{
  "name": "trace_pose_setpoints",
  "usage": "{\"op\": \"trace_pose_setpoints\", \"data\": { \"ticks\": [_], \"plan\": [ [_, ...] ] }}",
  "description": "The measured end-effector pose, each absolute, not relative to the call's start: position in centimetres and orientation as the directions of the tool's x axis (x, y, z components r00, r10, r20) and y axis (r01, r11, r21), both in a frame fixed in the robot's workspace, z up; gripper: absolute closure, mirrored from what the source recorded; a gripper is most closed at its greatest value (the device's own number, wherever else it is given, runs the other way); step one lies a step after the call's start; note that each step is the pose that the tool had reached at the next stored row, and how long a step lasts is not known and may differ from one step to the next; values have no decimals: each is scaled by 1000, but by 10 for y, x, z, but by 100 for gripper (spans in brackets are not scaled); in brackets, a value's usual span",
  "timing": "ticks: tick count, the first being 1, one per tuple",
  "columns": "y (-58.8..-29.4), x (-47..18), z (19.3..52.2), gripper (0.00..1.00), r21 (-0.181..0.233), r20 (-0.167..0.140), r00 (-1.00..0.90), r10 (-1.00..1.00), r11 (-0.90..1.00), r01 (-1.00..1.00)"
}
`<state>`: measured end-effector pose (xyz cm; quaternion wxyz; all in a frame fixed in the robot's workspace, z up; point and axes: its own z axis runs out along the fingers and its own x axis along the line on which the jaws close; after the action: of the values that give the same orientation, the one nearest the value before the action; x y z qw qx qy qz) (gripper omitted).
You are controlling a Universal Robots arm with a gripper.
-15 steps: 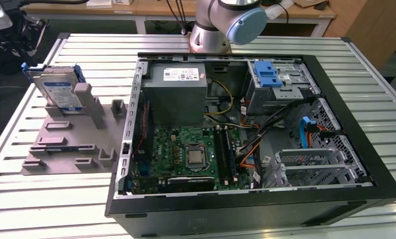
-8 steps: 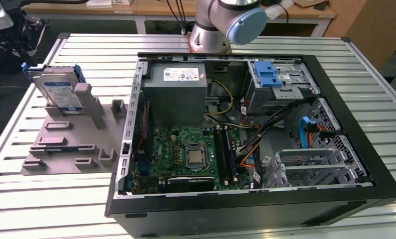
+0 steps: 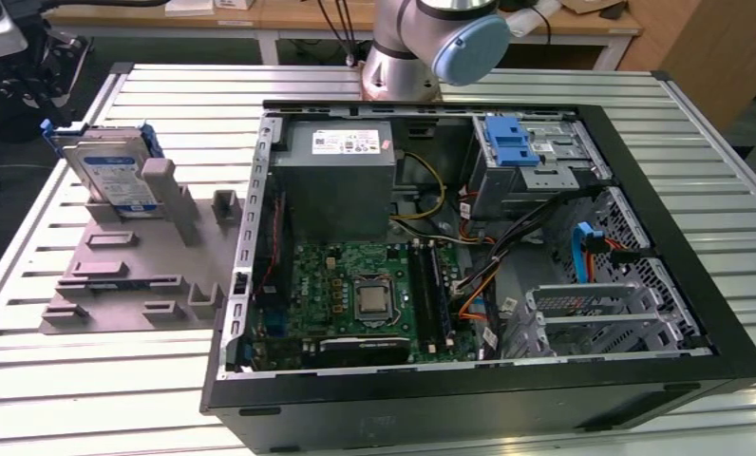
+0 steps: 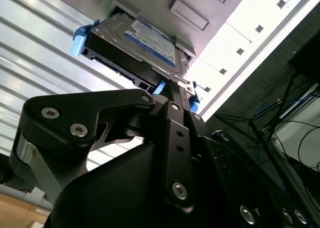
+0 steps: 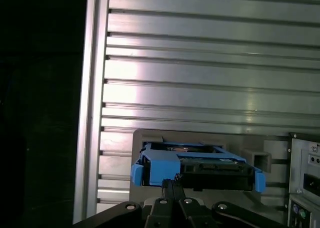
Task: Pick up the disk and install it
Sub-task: 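Pick up the disk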
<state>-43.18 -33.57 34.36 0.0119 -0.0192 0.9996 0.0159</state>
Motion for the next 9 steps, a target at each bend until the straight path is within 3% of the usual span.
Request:
{"op": "trace_pose_setpoints", "data": {
  "ticks": [9],
  "plan": [
    [-336, -432, 344, 89, 31, -24, -998, -56, 998, -57]
  ]
}}
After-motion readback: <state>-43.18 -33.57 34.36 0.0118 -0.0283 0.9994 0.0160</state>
